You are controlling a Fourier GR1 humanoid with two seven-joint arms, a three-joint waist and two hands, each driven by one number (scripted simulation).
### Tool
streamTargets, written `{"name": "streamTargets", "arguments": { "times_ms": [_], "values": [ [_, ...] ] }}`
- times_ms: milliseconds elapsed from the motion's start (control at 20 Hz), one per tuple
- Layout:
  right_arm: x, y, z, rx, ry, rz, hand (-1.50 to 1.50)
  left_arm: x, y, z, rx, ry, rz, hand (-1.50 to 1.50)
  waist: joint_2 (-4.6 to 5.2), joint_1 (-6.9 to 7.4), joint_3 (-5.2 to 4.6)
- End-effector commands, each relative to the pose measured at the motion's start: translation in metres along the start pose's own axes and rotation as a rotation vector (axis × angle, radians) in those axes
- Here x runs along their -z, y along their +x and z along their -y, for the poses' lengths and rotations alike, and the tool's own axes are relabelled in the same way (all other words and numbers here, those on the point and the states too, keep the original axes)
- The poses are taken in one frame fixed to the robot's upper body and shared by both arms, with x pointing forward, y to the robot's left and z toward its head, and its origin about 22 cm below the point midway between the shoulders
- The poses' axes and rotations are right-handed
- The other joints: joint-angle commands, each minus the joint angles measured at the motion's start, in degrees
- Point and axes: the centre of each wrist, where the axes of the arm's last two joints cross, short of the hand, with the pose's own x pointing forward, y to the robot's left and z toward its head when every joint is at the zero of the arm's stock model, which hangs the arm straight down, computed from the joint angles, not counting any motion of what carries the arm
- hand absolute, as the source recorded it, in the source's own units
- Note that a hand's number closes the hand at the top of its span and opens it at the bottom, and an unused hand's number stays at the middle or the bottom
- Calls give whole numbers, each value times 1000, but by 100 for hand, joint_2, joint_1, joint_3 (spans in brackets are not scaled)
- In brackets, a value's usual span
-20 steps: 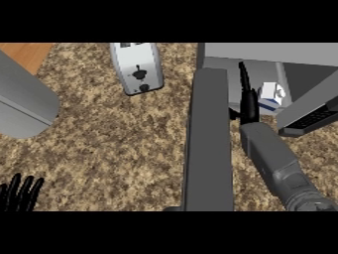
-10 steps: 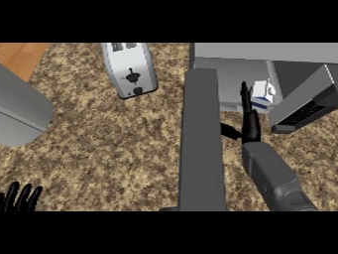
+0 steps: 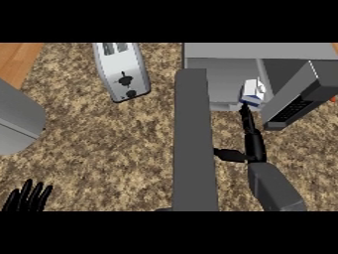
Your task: Pick up the milk, place it into the microwave and close the microwave
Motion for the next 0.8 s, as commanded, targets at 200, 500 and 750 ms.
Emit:
{"name": "streamTargets", "arguments": {
  "times_ms": [200, 500, 750],
  "values": [
    [-67, -24, 34, 33, -11, 21, -150, -6, -14, 19, 11, -38, -57, -150, -60, -132, -12],
    [-55, -11, 82, -1, -53, 52, 150, 14, -30, 20, -39, -199, -86, -150, -55, -149, -15],
    [-89, -12, 110, -14, -91, 33, 150, 58, -44, 33, 37, -309, -152, -150, -42, -196, -14]
  ]
}}
